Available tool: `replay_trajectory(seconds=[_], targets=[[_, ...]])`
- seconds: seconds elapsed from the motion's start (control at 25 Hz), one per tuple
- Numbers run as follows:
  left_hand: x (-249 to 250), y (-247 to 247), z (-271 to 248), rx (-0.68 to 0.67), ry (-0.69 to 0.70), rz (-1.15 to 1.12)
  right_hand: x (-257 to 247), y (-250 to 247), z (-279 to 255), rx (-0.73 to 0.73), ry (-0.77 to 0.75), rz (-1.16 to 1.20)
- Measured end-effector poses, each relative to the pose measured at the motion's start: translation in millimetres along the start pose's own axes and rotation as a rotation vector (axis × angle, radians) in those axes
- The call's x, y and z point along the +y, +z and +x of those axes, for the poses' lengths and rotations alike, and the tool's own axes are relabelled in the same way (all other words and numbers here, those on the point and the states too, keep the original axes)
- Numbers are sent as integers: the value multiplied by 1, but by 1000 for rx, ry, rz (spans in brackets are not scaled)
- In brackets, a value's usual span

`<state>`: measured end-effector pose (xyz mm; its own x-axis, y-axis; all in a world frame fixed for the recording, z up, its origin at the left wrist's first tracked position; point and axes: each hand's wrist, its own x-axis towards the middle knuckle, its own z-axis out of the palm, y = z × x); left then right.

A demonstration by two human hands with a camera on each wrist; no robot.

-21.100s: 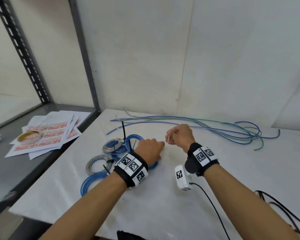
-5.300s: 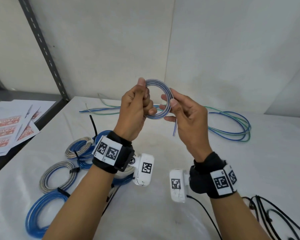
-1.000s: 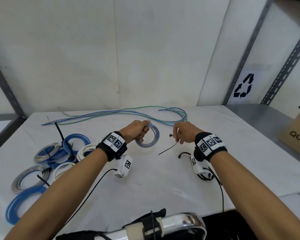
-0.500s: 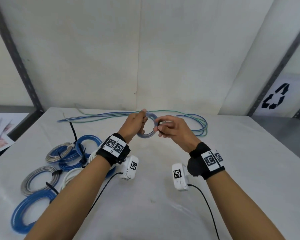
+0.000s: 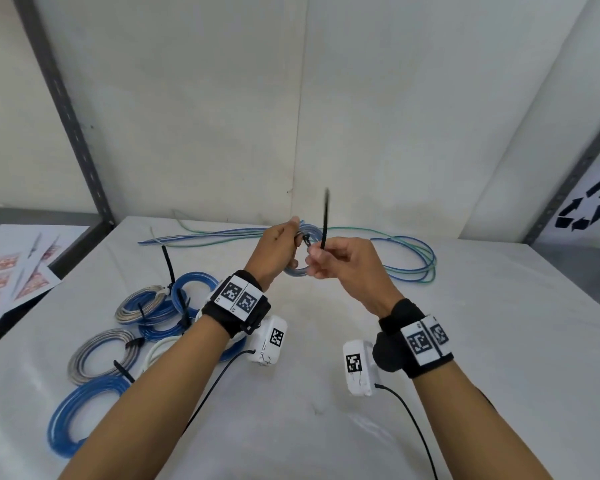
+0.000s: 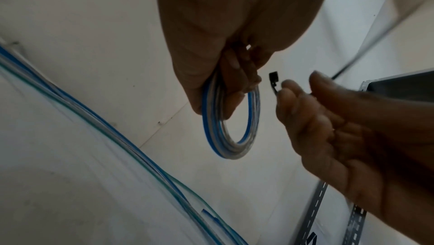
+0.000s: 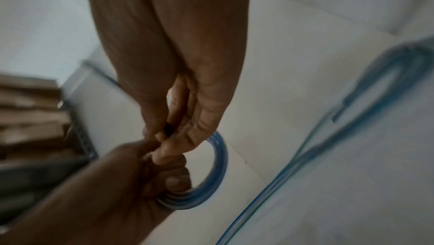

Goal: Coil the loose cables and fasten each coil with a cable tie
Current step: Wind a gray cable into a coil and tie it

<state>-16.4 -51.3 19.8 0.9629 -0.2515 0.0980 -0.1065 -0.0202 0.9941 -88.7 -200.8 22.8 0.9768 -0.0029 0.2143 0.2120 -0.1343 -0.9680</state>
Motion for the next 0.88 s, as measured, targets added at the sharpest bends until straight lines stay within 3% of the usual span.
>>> replay_trajectory(seconds=[0.16,0.44,0.68,0.88], targets=[[9,-5,-7,35,66,-63,-3,-1,-1,108,-194,-432],[15,-6,-14,46,50,-112,-15,5,-4,166,-288,-275],[13,-11,-12,97,11,-134,-19,9,-6,41,-254,-323],[14,-6,-18,25,7,-80,-12,11,4,214,-429,-509]])
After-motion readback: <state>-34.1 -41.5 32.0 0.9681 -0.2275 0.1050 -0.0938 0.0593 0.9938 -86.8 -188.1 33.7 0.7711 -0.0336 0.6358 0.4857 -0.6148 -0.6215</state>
